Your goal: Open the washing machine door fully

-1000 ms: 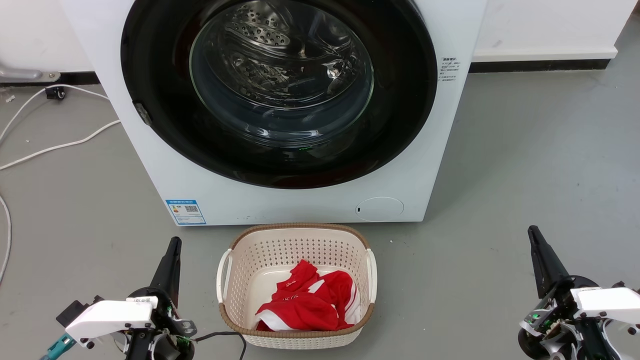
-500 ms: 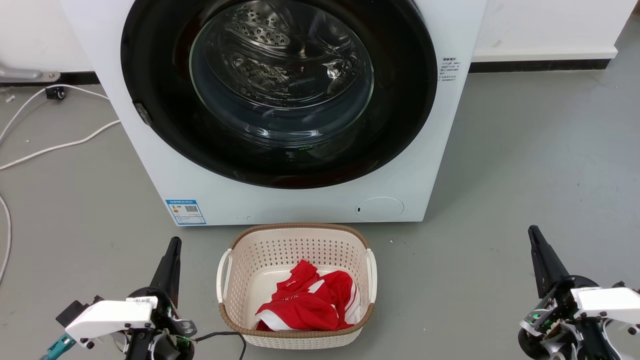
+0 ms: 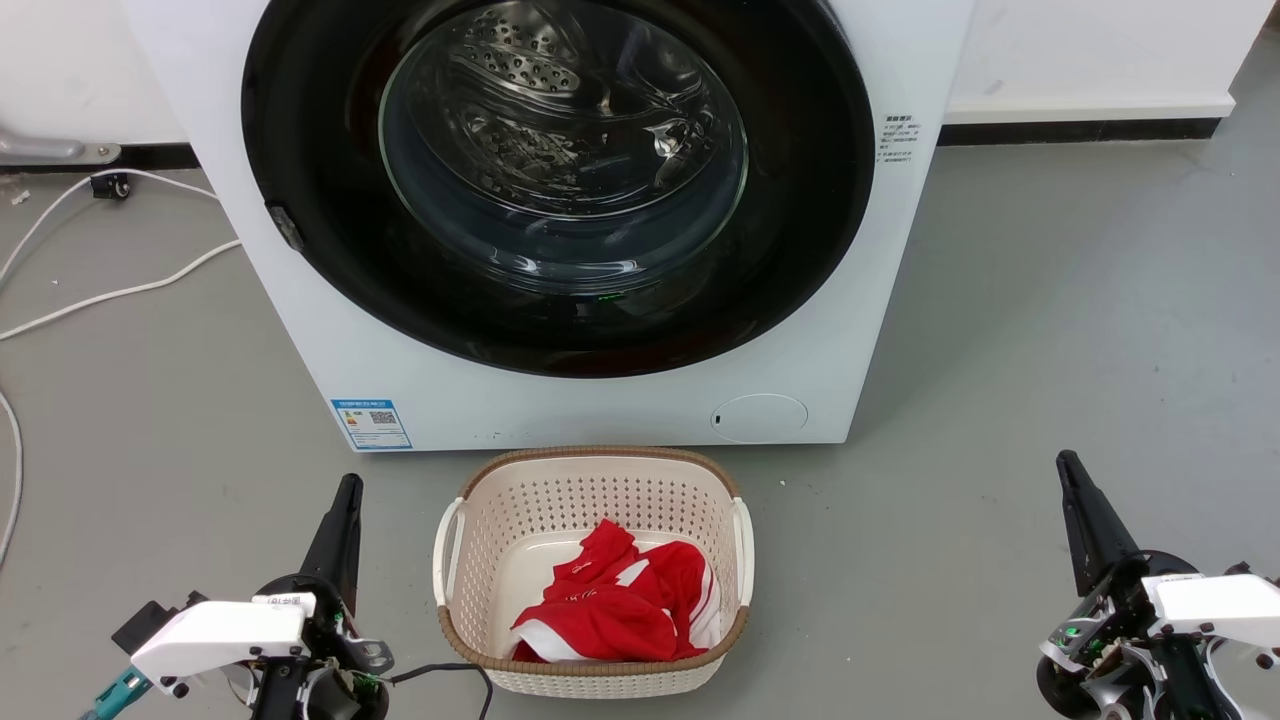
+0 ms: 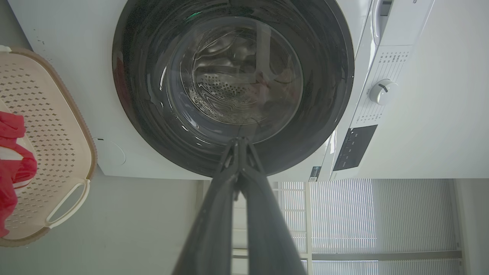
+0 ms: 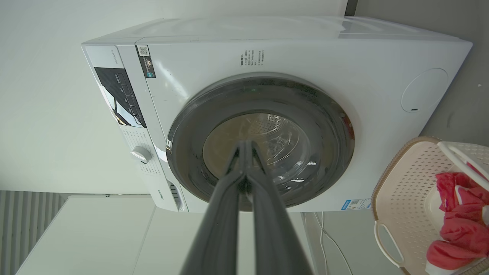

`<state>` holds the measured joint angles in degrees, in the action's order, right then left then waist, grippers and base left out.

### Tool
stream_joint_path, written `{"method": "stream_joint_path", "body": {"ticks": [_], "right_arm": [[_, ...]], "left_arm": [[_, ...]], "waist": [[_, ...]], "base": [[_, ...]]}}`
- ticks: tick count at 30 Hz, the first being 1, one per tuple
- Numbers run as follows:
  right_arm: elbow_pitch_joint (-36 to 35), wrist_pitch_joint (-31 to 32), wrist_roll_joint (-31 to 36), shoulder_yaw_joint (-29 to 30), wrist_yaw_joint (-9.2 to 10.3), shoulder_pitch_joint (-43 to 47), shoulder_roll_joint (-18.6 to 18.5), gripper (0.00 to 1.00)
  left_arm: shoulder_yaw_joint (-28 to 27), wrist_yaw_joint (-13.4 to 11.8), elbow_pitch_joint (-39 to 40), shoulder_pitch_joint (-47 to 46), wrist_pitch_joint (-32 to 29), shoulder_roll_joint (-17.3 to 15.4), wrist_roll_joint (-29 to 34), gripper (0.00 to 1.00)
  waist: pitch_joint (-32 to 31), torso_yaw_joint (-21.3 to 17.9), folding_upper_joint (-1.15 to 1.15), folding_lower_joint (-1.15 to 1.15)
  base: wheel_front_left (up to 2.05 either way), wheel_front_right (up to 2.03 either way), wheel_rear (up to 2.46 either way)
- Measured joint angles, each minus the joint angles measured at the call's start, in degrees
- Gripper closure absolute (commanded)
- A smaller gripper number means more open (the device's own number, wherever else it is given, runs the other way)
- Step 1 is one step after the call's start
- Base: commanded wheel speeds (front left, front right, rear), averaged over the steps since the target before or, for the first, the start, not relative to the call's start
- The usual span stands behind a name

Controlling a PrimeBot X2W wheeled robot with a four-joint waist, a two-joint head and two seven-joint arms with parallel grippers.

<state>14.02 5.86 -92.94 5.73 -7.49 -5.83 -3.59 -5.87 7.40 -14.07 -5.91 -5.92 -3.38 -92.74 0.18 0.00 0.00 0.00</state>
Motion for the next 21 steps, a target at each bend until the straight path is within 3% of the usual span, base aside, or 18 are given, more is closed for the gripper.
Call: {"method": "stream_joint_path", "body": {"ticks": [11,12,21], "right_arm": [[0.0,0.1,0.1,0.1,0.0,0.0,0.1,1.0],[0.0,0.1,0.2,0.1,0.0,0.0,0.1,0.0],[-0.1,-1.5,0.5,-0.6,0.0,1.8,0.3,0.0]], "left_arm": [[-0.1,0.0,0.0,0.0,0.0,0.1,0.2,1.0],[-0.1,0.0,0.0,0.0,0.0,0.1,0.2,0.0],[1.7,-0.1,-0.5,1.4,1.6,0.4,0.7,0.0]], "waist": [[0.0,0.0,0.0,0.0],[0.0,0.0,0.0,0.0],[0.1,0.0,0.0,0.0]], "base": [[0.0,0.0,0.0],[0.0,0.0,0.0],[0.0,0.0,0.0]]}}
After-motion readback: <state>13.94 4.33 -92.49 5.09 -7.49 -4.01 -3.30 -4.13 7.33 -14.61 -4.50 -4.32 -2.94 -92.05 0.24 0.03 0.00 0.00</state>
